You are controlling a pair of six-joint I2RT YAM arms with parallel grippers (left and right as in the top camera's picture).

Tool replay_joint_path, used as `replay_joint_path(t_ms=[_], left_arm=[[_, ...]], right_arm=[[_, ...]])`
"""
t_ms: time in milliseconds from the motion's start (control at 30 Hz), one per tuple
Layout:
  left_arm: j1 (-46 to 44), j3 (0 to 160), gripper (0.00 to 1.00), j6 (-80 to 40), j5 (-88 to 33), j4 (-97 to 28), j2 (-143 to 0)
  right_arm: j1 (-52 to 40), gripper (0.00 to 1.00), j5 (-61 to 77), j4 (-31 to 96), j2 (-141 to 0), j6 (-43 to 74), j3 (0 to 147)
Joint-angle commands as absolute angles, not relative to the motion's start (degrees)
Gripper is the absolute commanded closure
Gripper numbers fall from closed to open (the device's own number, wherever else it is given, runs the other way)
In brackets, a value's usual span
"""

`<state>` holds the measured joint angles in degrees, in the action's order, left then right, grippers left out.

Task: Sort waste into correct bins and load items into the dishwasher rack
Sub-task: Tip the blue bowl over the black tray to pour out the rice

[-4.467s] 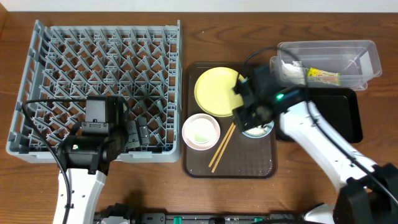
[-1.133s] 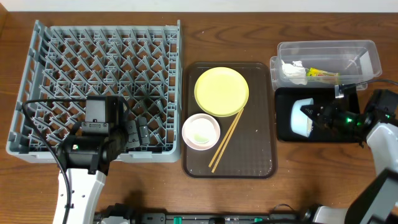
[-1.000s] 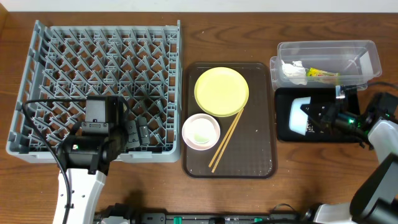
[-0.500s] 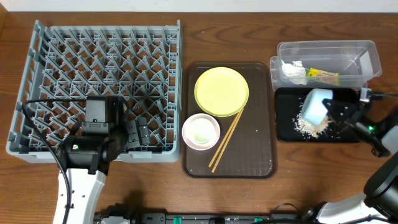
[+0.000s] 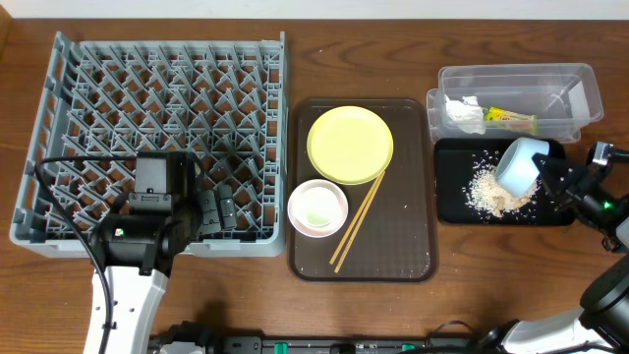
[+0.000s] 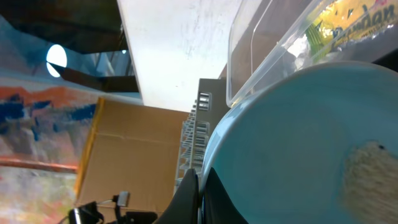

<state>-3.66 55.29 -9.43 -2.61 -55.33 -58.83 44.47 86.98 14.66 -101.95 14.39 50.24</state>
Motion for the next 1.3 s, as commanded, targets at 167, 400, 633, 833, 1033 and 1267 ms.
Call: replay_joint_path(t_ms=[167, 400, 633, 833, 1033, 1267], left_arm=[[-3.9, 56.5, 0.02, -10.2, -2.4, -55.4, -58.7], [-3.9, 56.5, 0.02, -10.2, -2.4, -55.4, -58.7], [-3.9, 56.5, 0.02, -10.2, -2.4, -55.4, -58.7], [-3.9, 56.5, 0.02, -10.2, -2.4, -55.4, -58.7], [-3.9, 56.5, 0.02, -10.2, -2.4, -55.4, -58.7], [-3.9, 56.5, 0.02, -10.2, -2.4, -55.4, -58.7]], right_arm=[[43.8, 0.99, 87.3, 14.3, -102.2, 21.7, 50.1], [43.5, 0.99, 85.0, 13.7, -102.2, 25.5, 50.1], [43.5, 0.99, 86.0, 10.0, -102.2, 30.5, 50.1], [43.0, 0.99, 87.1, 6.8, -102.1, 31.4, 50.1], [42.8, 0.99, 89.4, 3.7, -102.1, 31.3, 50.1], [42.0, 0.99, 89.4, 3.6, -102.1, 31.2, 50.1]])
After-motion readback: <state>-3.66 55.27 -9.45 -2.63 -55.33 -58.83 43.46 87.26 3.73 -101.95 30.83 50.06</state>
